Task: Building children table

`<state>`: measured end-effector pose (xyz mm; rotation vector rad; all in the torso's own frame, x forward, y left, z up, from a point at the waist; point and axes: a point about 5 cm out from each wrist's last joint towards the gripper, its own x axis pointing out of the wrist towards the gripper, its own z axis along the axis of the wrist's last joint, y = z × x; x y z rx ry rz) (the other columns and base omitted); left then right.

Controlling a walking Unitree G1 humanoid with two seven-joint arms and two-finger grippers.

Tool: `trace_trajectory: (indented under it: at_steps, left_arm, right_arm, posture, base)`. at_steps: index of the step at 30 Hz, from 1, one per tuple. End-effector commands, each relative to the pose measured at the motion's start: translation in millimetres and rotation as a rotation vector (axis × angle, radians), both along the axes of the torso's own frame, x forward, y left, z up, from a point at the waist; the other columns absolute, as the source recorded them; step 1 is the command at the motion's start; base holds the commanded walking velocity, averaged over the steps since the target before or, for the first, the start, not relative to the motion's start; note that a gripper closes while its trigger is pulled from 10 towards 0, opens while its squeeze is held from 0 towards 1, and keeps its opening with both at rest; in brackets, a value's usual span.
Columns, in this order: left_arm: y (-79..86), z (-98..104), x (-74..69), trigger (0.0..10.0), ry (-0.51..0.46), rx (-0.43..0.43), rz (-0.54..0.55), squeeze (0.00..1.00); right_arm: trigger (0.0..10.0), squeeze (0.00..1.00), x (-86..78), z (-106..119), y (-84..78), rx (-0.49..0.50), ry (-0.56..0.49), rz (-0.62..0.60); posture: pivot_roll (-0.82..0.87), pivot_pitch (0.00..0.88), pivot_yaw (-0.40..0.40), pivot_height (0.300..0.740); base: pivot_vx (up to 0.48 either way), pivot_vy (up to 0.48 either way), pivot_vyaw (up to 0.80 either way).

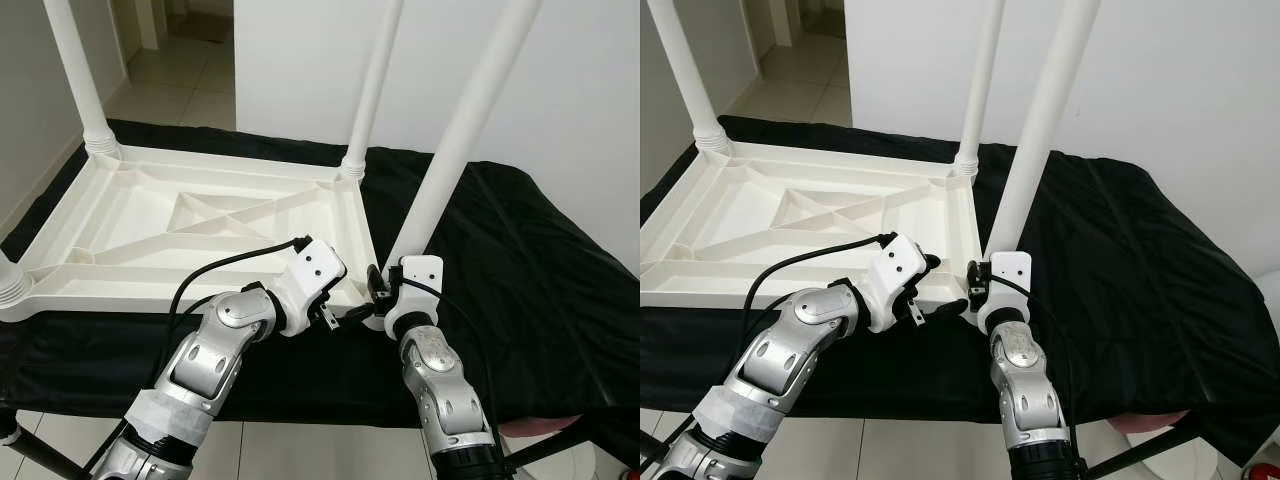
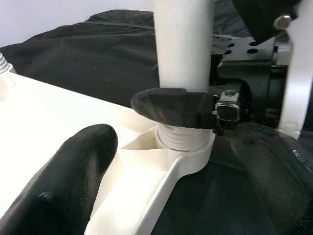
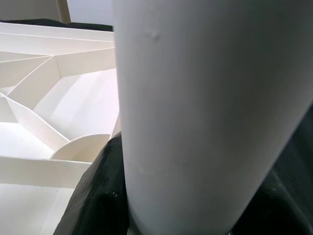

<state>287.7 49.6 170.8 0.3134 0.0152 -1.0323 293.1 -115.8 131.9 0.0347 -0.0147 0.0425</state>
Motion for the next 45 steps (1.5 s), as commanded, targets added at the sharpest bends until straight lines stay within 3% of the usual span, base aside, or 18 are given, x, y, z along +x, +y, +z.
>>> trace_trajectory:
  at_steps: [1, 5, 6, 7, 15, 19, 20, 32, 38, 45]
  left_arm:
    - [-2.5, 1.5, 1.0, 10.0, -0.020, 0.004, 0.009, 0.00]
    - [1.0, 0.4, 0.6, 10.0, -0.025, 0.028, 0.003, 0.00]
    - [2.2, -0.1, 0.3, 10.0, -0.028, 0.040, -0.002, 0.00]
    - [4.2, -0.1, 0.5, 10.0, -0.031, 0.048, -0.001, 0.00]
    - [10.9, 2.9, 1.9, 10.0, -0.034, 0.044, 0.025, 0.00]
    - [11.0, 2.3, -1.2, 10.0, -0.030, 0.042, 0.022, 0.00]
    - [11.0, 2.1, -2.4, 10.0, -0.028, 0.041, 0.021, 0.00]
    - [5.8, -8.1, -15.3, 10.0, -0.006, 0.046, 0.000, 0.00]
    - [3.6, -21.4, -15.4, 10.0, 0.015, 0.049, 0.045, 0.00]
    - [5.1, -27.7, -0.4, 10.0, -0.005, 0.034, 0.177, 0.00]
  right_arm:
    - [10.0, 0.00, -2.8, -1.8, -5.3, -0.022, 0.003, -0.076]
    - [10.0, 0.00, -2.9, 1.3, -1.7, 0.000, 0.000, -0.050]
    - [10.0, 0.36, -3.0, 1.5, -1.2, 0.002, 0.000, -0.045]
    - [10.0, 1.00, -3.1, 2.0, -1.1, 0.001, -0.002, -0.042]
    - [10.0, 1.00, -1.2, 5.9, -8.0, 0.021, -0.022, -0.025]
    - [10.0, 1.00, 1.7, 5.9, -15.7, 0.012, -0.014, 0.085]
    - [10.0, 0.00, 2.8, 6.3, -20.0, -0.005, -0.019, 0.127]
    - [10.0, 0.00, 8.8, 6.1, -43.1, -0.104, -0.054, 0.350]
    - [10.0, 0.00, 12.9, -2.1, -43.5, -0.075, -0.057, 0.454]
    - [10.0, 0.00, 20.9, -7.4, -32.0, -0.140, -0.101, 0.518]
  posture:
    - [-0.03, 0.000, -0.105, 0.740]
    - [-0.03, 0.000, -0.105, 0.740]
    - [-0.03, 0.000, -0.105, 0.740]
    - [-0.03, 0.000, -0.105, 0.740]
    - [-0.02, 0.000, -0.107, 0.740]
    - [-0.01, 0.000, -0.108, 0.740]
    - [-0.01, 0.000, -0.108, 0.740]
    - [-0.01, 0.000, -0.108, 0.740]
    - [-0.02, 0.000, -0.105, 0.740]
    - [-0.02, 0.000, -0.111, 0.740]
  base:
    - [0.000, 0.000, 0.00]
    - [0.000, 0.000, 0.00]
    - [0.000, 0.000, 0.00]
    - [0.000, 0.000, 0.00]
    - [0.000, 0.000, 0.00]
    - [0.000, 0.000, 0.00]
    - [0.000, 0.000, 0.00]
    - [0.000, 0.000, 0.00]
    - [0.000, 0.000, 0.00]
    - [0.000, 0.000, 0.00]
